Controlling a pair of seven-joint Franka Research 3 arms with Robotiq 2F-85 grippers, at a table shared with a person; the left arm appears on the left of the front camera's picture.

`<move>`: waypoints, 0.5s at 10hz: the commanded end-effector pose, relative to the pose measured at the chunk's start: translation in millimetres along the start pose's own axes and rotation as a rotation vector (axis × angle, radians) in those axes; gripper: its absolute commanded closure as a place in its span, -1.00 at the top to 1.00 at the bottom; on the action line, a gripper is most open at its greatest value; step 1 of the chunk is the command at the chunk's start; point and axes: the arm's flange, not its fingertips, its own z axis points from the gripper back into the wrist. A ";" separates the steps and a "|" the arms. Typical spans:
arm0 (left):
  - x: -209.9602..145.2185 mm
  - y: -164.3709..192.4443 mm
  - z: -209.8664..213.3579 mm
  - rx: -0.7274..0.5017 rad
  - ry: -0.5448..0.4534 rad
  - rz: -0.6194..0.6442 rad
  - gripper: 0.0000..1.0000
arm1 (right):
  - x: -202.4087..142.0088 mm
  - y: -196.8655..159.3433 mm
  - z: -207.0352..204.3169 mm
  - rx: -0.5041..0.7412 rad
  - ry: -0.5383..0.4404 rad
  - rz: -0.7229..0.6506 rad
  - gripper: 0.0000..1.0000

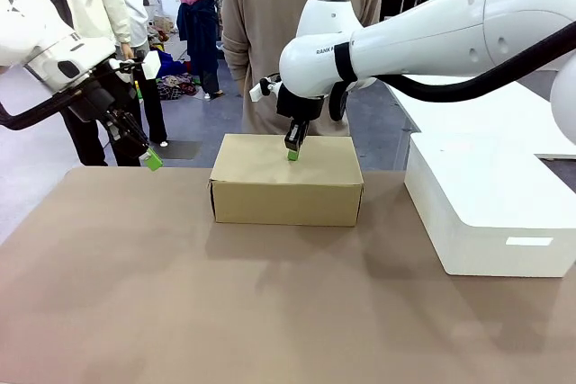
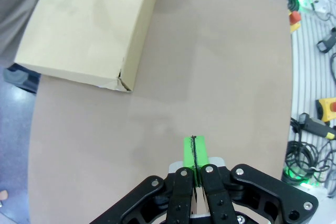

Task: Pack the shoes into the box.
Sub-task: Press down on the lid of the Shoes Box.

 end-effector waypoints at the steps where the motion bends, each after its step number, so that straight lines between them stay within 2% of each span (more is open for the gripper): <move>1: -0.4 0.0 2.7 0.006 0.013 0.007 -1.00 | 6.0 4.1 39.4 -0.031 -0.015 -0.010 -1.00; 2: -0.4 0.0 2.7 0.006 0.013 0.007 -1.00 | 5.6 6.1 61.5 -0.039 -0.021 0.006 -1.00; 5: -0.4 0.0 2.7 0.006 0.013 0.007 -1.00 | -6.2 22.0 94.5 -0.036 -0.016 0.060 -1.00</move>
